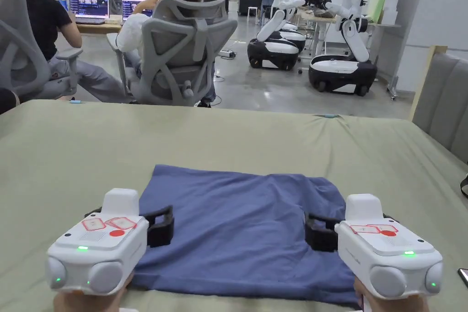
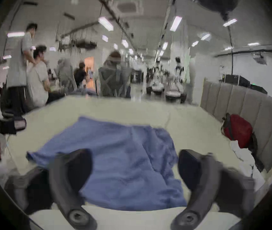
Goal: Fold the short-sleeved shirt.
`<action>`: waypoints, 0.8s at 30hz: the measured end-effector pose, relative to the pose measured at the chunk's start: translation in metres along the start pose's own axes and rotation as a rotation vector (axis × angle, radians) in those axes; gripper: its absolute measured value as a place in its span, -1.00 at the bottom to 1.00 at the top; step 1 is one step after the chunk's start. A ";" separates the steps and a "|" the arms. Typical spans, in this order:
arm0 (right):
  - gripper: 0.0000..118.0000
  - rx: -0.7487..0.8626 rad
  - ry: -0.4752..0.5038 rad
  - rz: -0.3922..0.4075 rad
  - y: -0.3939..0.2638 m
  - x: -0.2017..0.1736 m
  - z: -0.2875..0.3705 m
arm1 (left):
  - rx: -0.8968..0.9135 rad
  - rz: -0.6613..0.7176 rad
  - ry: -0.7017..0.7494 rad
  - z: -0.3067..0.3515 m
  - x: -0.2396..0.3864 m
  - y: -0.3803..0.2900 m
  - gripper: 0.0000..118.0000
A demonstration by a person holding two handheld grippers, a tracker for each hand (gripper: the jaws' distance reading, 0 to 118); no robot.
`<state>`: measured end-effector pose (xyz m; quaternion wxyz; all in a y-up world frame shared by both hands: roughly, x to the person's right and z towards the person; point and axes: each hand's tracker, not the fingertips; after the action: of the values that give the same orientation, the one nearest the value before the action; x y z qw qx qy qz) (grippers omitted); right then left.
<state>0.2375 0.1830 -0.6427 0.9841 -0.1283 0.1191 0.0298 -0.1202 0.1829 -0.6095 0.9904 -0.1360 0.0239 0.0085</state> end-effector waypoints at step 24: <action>-1.00 -0.089 0.010 -0.002 -0.010 0.014 -0.008 | -0.556 0.142 -0.051 -0.041 -0.127 -0.063 0.80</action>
<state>0.2498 0.1719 -0.6506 0.9768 -0.1722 0.1226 0.0332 -0.2471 0.1095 -0.6259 0.9122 -0.4002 0.0053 0.0876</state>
